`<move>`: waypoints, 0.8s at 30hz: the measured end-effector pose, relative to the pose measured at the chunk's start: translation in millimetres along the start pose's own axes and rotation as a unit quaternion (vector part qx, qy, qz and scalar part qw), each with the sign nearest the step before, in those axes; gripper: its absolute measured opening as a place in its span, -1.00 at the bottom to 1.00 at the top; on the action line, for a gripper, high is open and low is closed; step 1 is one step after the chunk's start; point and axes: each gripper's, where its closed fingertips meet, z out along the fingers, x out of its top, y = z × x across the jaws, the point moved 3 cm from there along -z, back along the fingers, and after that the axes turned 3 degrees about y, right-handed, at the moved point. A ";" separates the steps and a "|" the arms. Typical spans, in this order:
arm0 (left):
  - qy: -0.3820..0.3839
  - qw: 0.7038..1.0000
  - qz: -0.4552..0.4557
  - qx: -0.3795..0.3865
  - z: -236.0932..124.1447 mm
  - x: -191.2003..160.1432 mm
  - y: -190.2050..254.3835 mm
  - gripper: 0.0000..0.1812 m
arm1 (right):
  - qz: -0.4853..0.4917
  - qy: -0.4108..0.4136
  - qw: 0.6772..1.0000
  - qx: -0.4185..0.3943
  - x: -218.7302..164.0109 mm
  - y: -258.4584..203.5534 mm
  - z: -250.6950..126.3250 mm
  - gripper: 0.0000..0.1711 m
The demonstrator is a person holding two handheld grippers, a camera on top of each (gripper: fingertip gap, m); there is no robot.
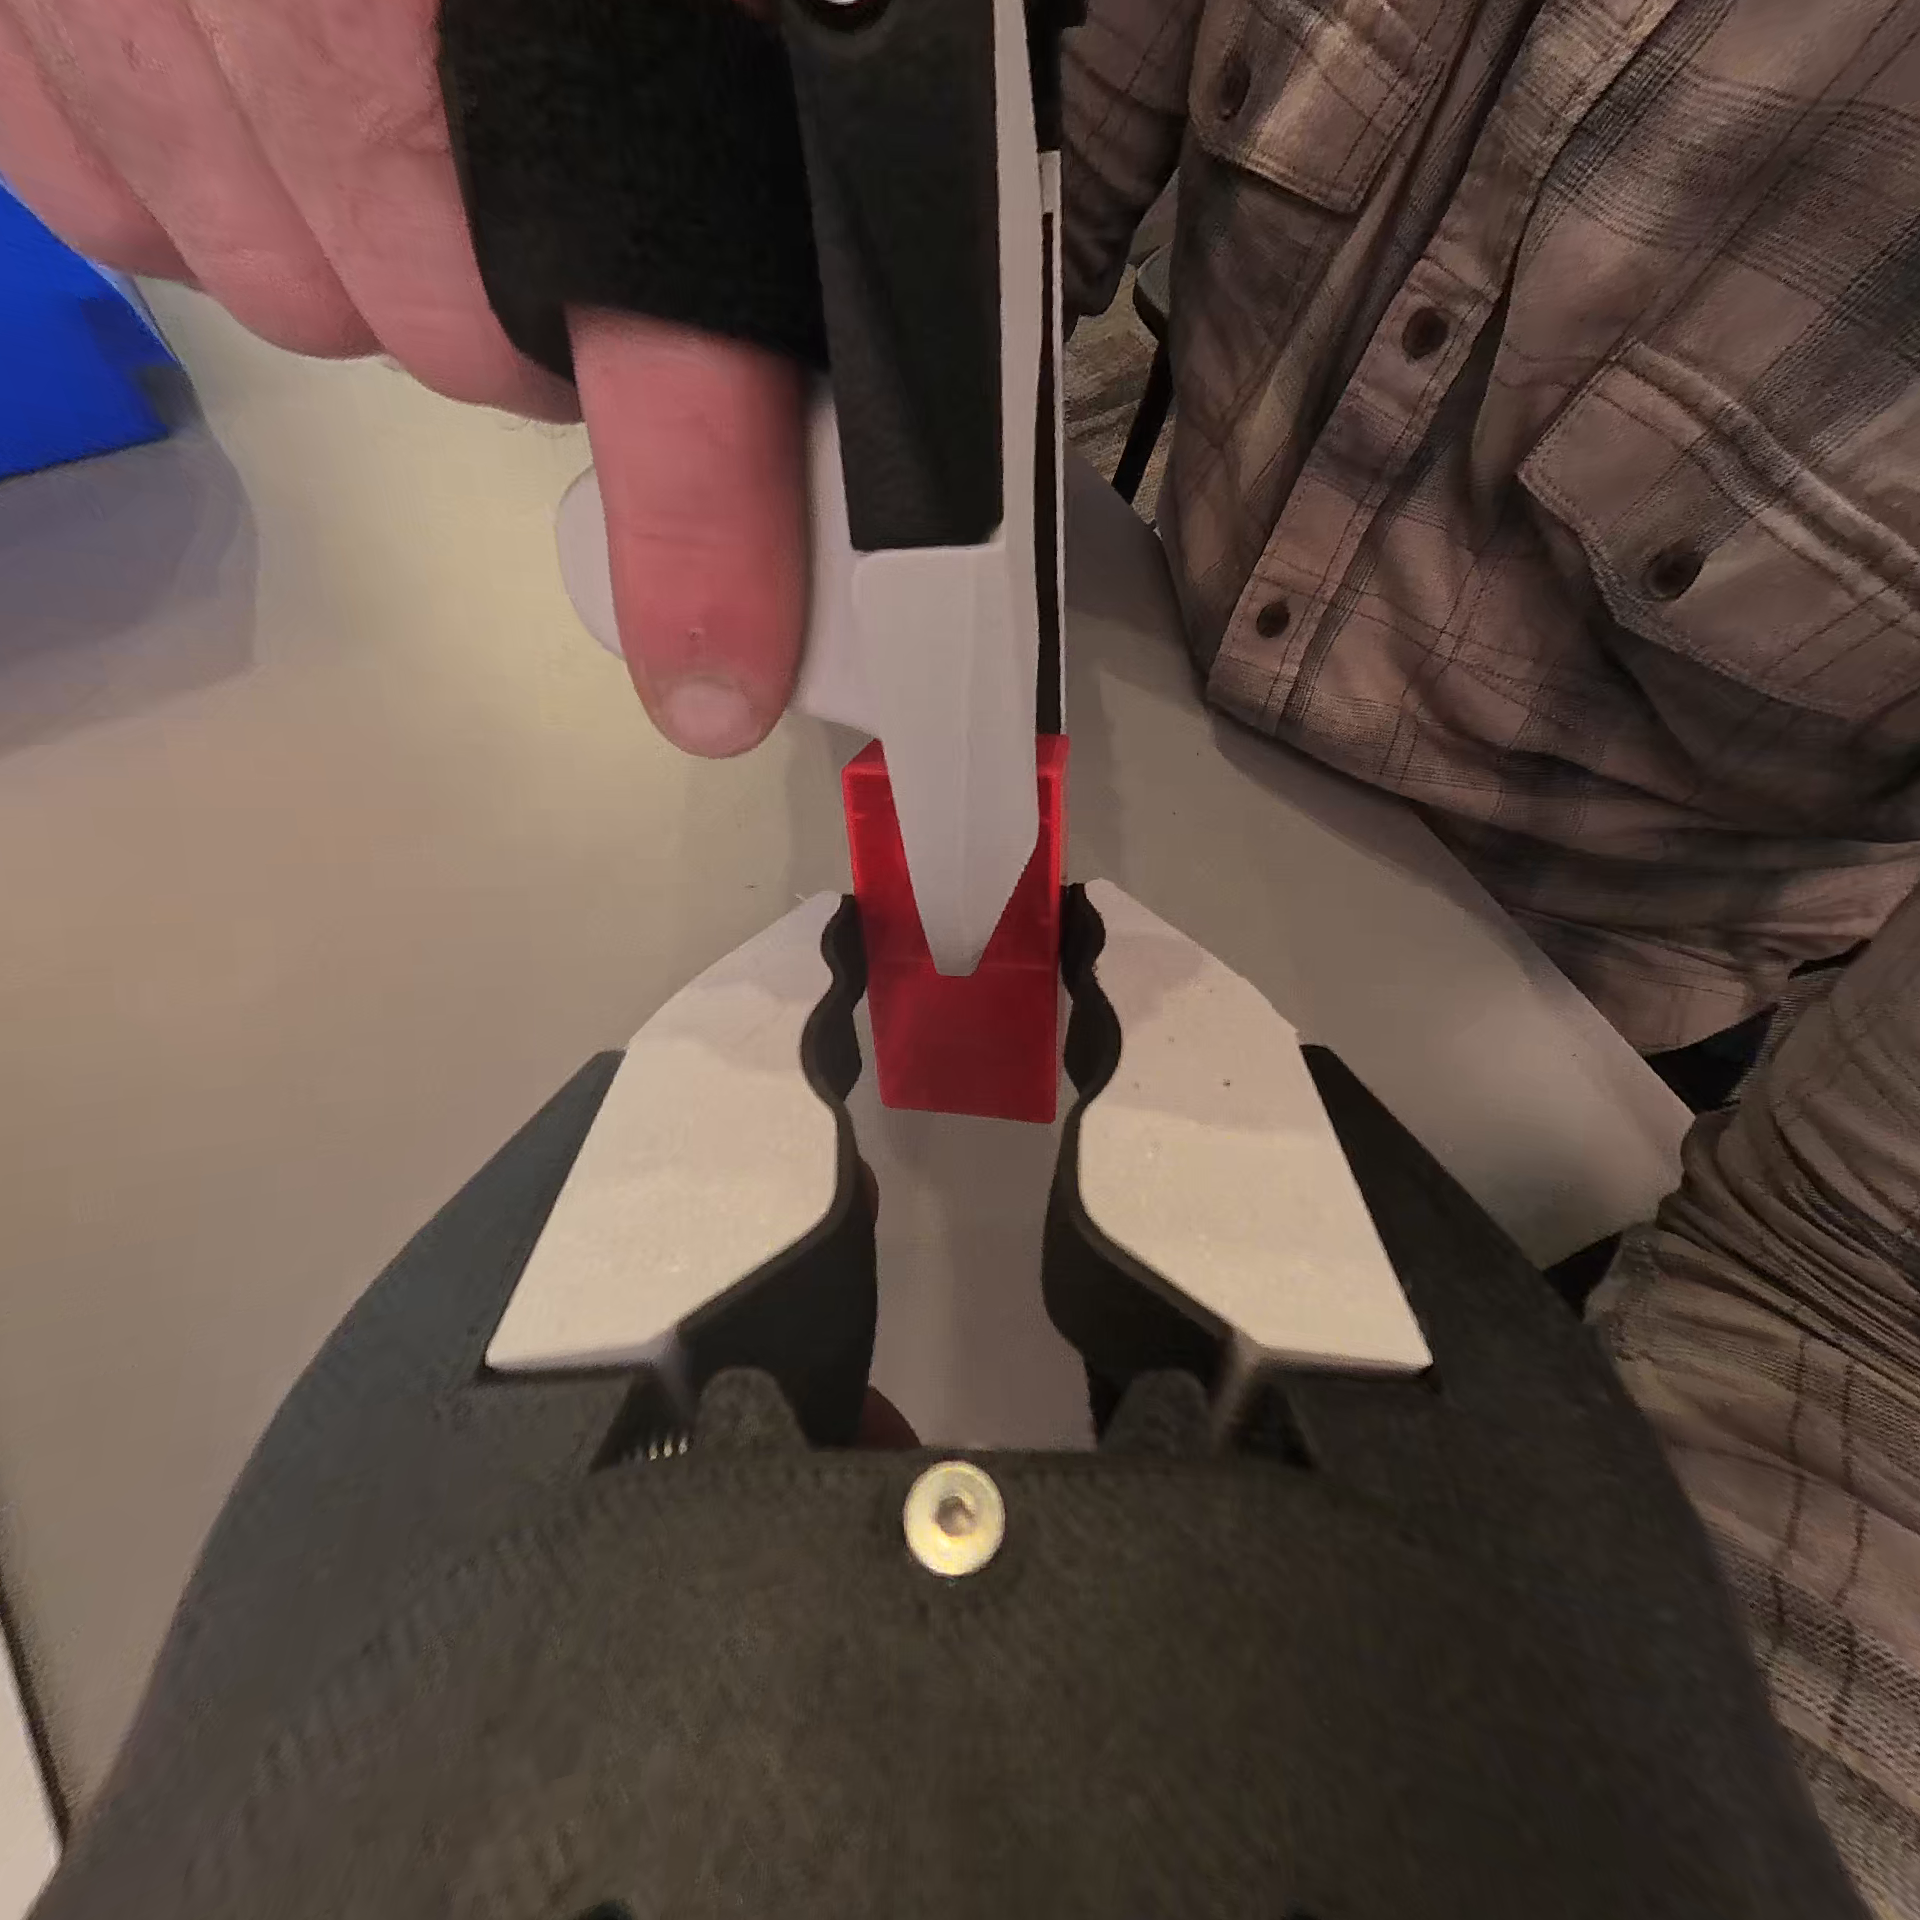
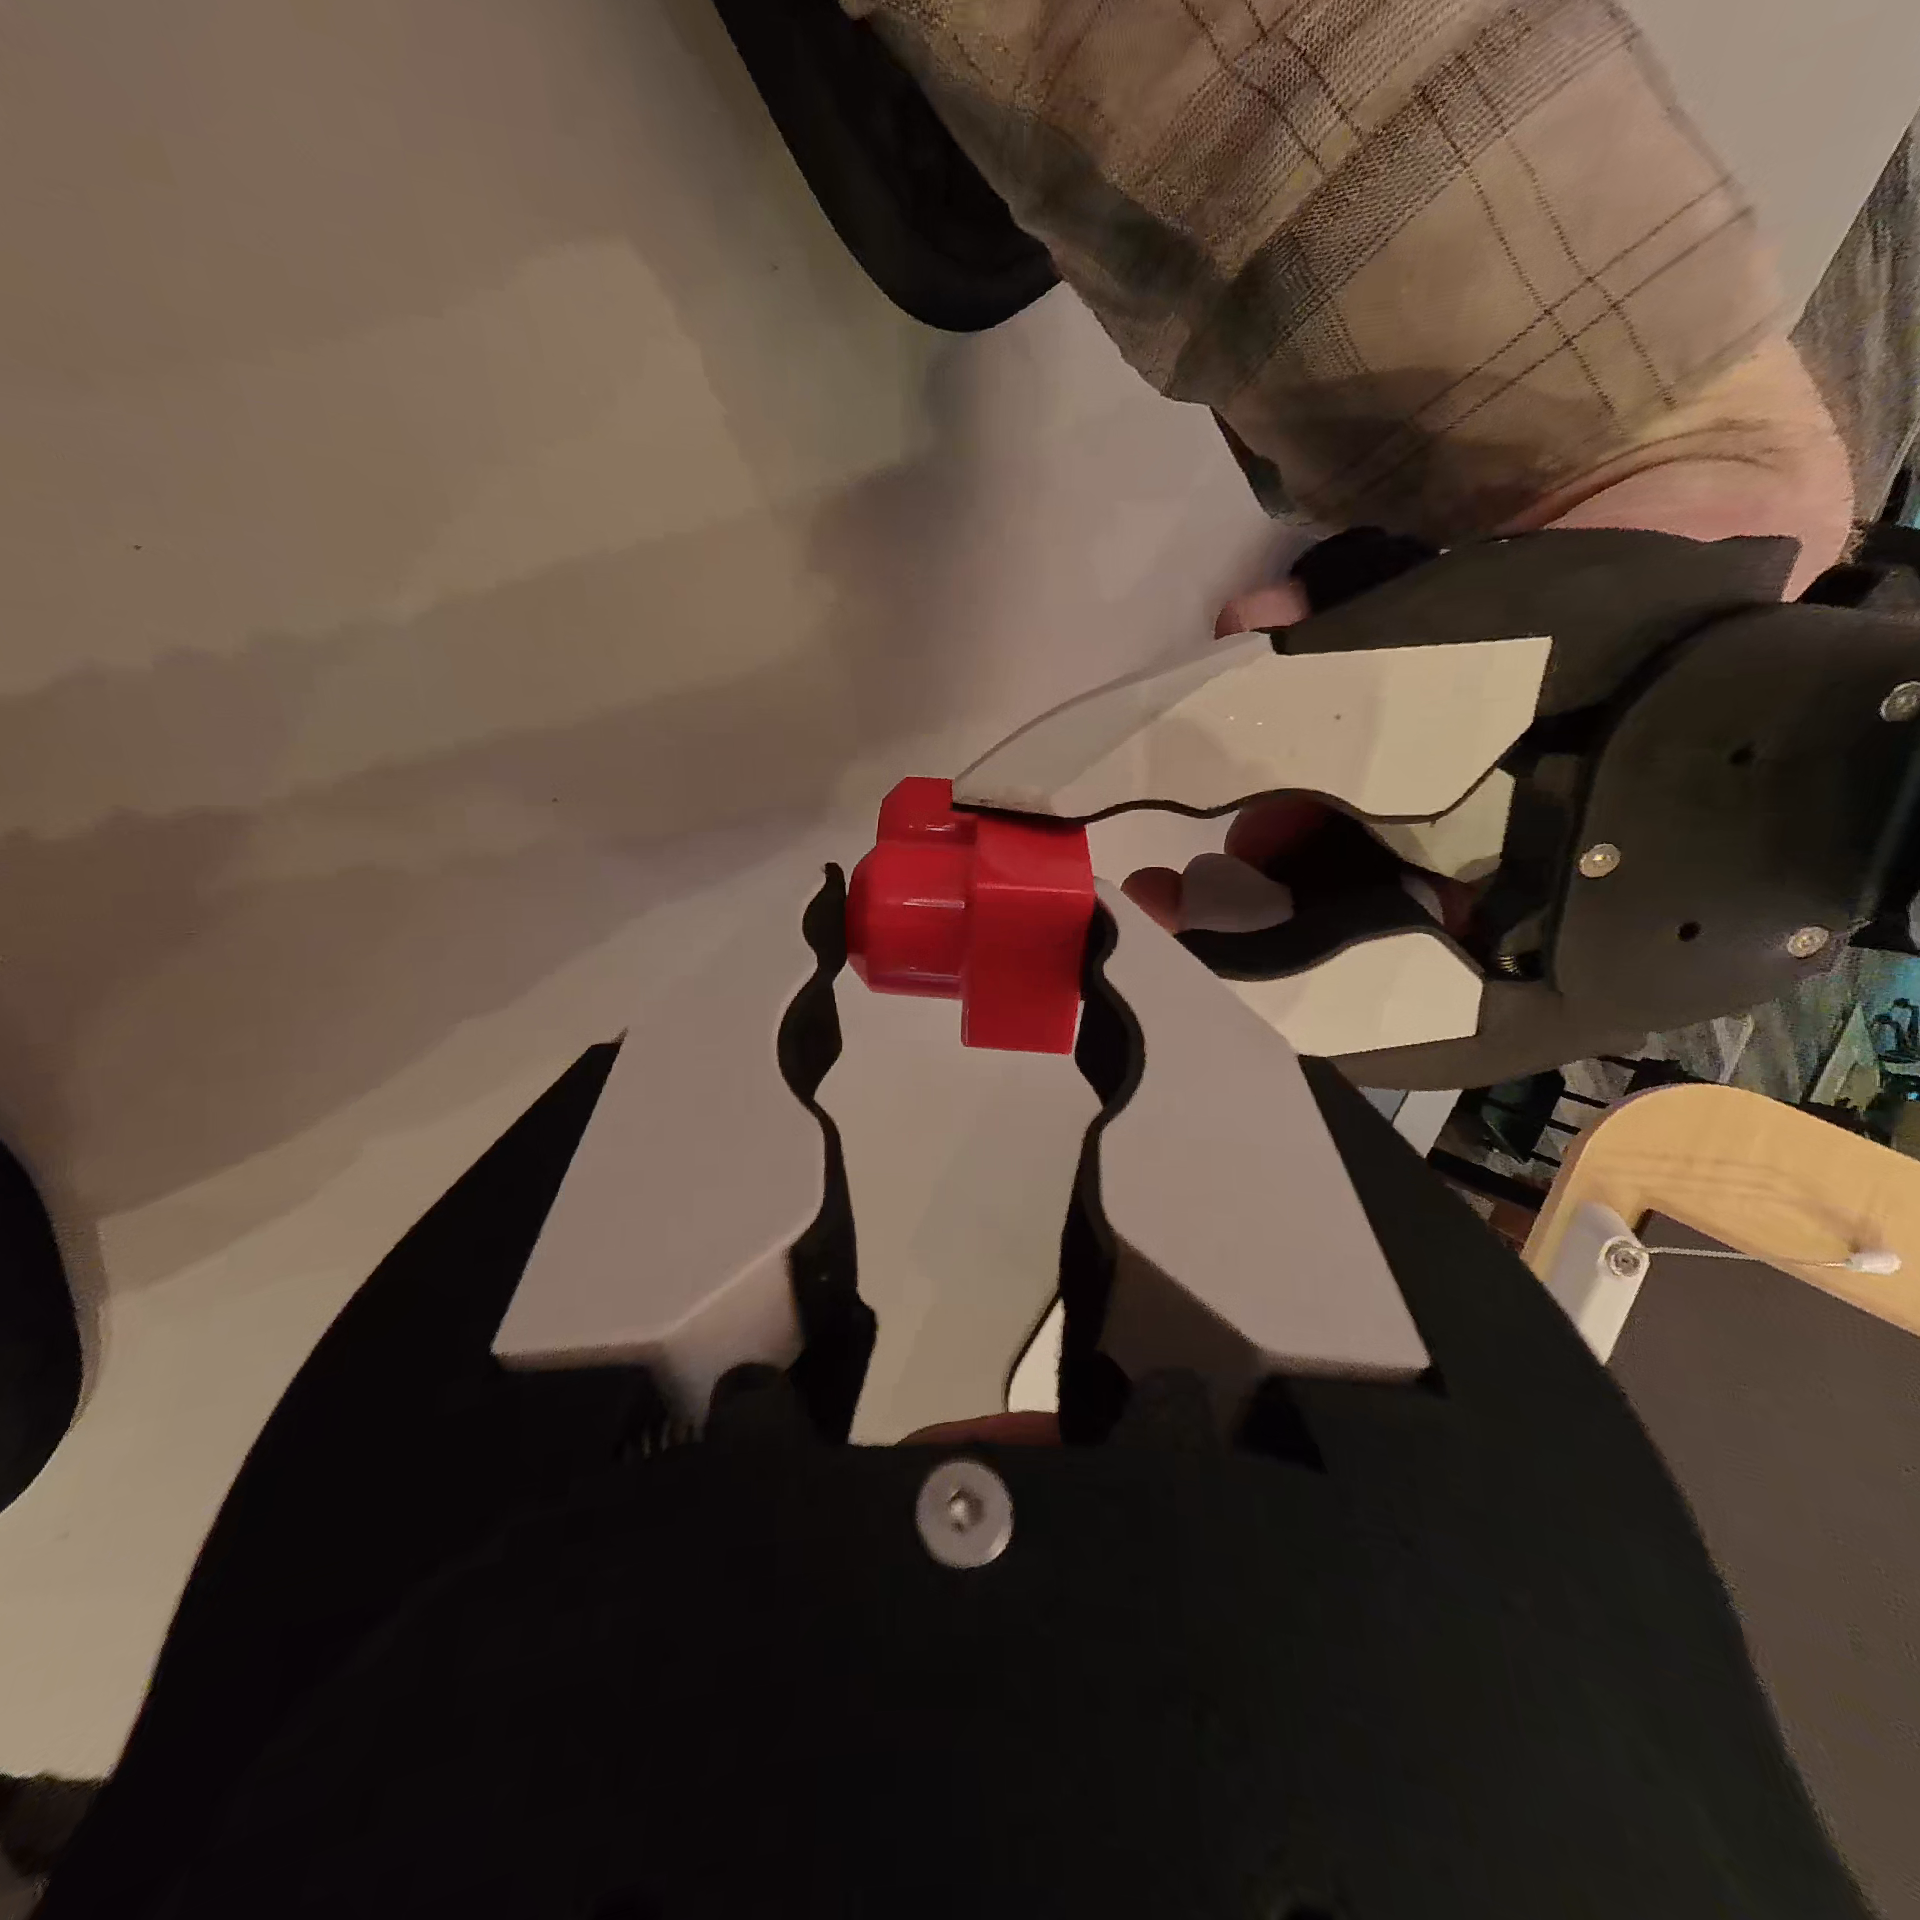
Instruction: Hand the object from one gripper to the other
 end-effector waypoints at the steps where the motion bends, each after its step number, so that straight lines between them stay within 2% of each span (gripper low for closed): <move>1: 0.003 1.000 0.001 0.003 -0.8 0.4 -0.4 -0.60 | 0.000 -0.001 1.000 -0.003 -0.2 0.9 -0.5 -0.53; 8: 0.039 0.999 0.012 0.035 -8.6 9.8 -5.7 -0.57 | -0.002 0.001 0.999 -0.043 -3.0 11.4 -10.2 -0.53; 10: 0.052 0.996 0.017 0.067 -12.9 12.7 -11.9 -0.35 | -0.005 0.001 0.998 -0.066 -4.6 17.2 -15.3 -0.53; 12: 0.076 0.992 0.015 0.098 -21.1 17.6 -18.7 -0.23 | -0.008 -0.001 0.996 -0.089 -6.9 22.8 -20.5 -0.53; 16: 0.126 0.981 0.013 0.144 -40.0 24.7 -28.2 -0.15 | -0.029 -0.012 0.984 -0.176 -14.9 45.9 -31.6 -0.53; 20: 0.220 0.955 0.005 0.197 -67.4 37.0 -43.9 -0.14 | -0.053 -0.018 0.961 -0.271 -22.0 70.5 -43.3 -0.53; 24: 0.360 0.906 -0.004 0.223 -101.3 52.1 -54.1 -0.17 | -0.080 -0.027 0.920 -0.383 -26.8 97.1 -54.4 -0.53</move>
